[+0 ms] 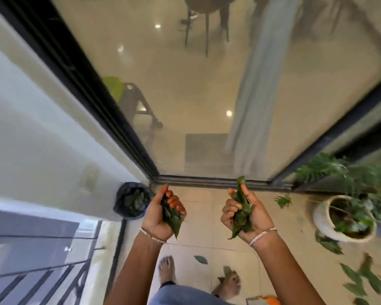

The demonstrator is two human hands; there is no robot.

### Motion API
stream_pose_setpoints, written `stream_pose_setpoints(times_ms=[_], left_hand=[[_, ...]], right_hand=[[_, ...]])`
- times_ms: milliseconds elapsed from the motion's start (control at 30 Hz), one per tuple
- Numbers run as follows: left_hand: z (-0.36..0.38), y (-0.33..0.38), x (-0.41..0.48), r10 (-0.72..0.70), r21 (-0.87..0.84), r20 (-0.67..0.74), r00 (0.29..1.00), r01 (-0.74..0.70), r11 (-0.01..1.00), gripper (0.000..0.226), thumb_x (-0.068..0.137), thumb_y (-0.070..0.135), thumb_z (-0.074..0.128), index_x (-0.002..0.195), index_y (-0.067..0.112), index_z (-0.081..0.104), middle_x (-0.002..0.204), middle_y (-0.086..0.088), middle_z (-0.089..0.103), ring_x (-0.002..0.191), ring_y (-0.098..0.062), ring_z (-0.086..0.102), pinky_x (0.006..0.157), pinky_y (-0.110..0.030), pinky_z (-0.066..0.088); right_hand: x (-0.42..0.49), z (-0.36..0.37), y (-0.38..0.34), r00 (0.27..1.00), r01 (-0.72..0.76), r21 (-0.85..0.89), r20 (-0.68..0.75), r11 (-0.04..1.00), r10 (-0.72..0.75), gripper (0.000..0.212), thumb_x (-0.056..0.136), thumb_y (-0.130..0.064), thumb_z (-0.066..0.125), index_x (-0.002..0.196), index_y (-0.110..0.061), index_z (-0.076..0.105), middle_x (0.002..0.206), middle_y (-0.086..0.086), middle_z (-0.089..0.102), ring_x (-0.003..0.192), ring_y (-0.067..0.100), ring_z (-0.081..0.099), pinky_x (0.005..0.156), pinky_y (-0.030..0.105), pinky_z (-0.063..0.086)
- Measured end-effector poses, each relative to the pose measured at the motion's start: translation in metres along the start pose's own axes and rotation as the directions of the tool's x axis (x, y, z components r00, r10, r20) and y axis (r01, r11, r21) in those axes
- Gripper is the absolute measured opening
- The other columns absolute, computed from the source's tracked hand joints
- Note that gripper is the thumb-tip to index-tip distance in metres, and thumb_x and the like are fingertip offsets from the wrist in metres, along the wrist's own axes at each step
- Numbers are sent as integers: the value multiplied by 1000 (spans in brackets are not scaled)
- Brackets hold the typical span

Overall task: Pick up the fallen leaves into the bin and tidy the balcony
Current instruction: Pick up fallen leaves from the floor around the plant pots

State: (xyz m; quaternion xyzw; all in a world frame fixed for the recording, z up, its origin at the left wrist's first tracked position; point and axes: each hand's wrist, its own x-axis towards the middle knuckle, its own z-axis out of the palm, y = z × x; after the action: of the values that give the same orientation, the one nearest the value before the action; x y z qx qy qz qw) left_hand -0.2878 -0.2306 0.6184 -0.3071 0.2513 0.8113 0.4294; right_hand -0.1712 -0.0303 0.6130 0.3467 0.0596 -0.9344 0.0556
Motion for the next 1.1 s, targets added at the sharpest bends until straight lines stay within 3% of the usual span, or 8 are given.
stream_pose_setpoints(times_ms=[133, 400, 600, 767, 867, 967, 1033, 1100], left_hand=[[-51, 72, -28, 85, -74, -79, 993, -91, 993, 35, 90, 33, 57, 58, 19, 51, 52, 6, 39, 42, -9, 41, 46, -20, 43], [-160, 201, -32, 116, -113, -310, 944, -158, 981, 41, 95, 32, 55, 56, 19, 50, 48, 5, 42, 39, -8, 43, 46, -18, 43], [-220, 249, 12, 95, -133, -471, 877, -178, 975, 40, 95, 34, 56, 58, 19, 51, 43, 2, 45, 33, -11, 44, 42, -17, 43], [-261, 270, 85, 78, -154, -500, 862, -177, 972, 37, 96, 36, 56, 65, 18, 49, 43, 3, 49, 32, -10, 46, 39, -15, 40], [-287, 278, 132, 85, -176, -493, 866, -195, 965, 31, 94, 39, 57, 73, 17, 55, 58, -1, 64, 45, -12, 57, 45, -17, 47], [-317, 287, 184, 97, -152, -485, 869, -193, 969, 37, 96, 43, 54, 113, 13, 67, 106, -15, 72, 89, -26, 68, 72, -33, 54], [-333, 292, 212, 90, -137, -518, 851, -187, 973, 48, 96, 44, 54, 128, 9, 61, 121, -22, 65, 115, -33, 61, 84, -39, 51], [-348, 295, 237, 103, -82, -533, 840, -172, 982, 52, 89, 52, 60, 120, 9, 65, 116, -17, 69, 107, -32, 64, 78, -40, 52]], right_hand=[[57, 53, 64, 994, -111, -85, -30, 990, 109, 30, 89, -44, 64, 87, -14, 64, 56, -4, 39, 51, 11, 41, 48, 26, 42], [162, 123, 183, 977, -168, -222, -168, 961, 132, 27, 87, -41, 65, 82, -14, 65, 54, -4, 39, 47, 12, 41, 47, 21, 39], [247, 123, 233, 941, -245, -329, -306, 912, 143, 23, 86, -38, 64, 80, -16, 61, 50, -3, 41, 43, 13, 42, 47, 20, 39], [337, 87, 254, 904, -275, -432, -420, 859, 78, 22, 88, -35, 63, 81, -14, 61, 51, 0, 47, 40, 15, 45, 47, 21, 39], [405, 53, 262, 873, -295, -528, -487, 796, 1, 22, 89, -32, 65, 78, -13, 63, 56, 4, 57, 41, 18, 51, 46, 24, 43], [474, 17, 270, 846, -356, -656, -528, 666, -68, 22, 86, -29, 68, 72, -13, 67, 66, 9, 65, 52, 24, 57, 57, 32, 47], [515, -6, 275, 831, -396, -704, -547, 589, -96, 19, 86, -26, 69, 75, -10, 67, 73, 13, 67, 59, 27, 59, 62, 32, 48], [552, -30, 282, 824, -429, -732, -557, 529, -102, 21, 82, -25, 72, 88, -5, 69, 88, 18, 70, 70, 30, 64, 63, 32, 51]])
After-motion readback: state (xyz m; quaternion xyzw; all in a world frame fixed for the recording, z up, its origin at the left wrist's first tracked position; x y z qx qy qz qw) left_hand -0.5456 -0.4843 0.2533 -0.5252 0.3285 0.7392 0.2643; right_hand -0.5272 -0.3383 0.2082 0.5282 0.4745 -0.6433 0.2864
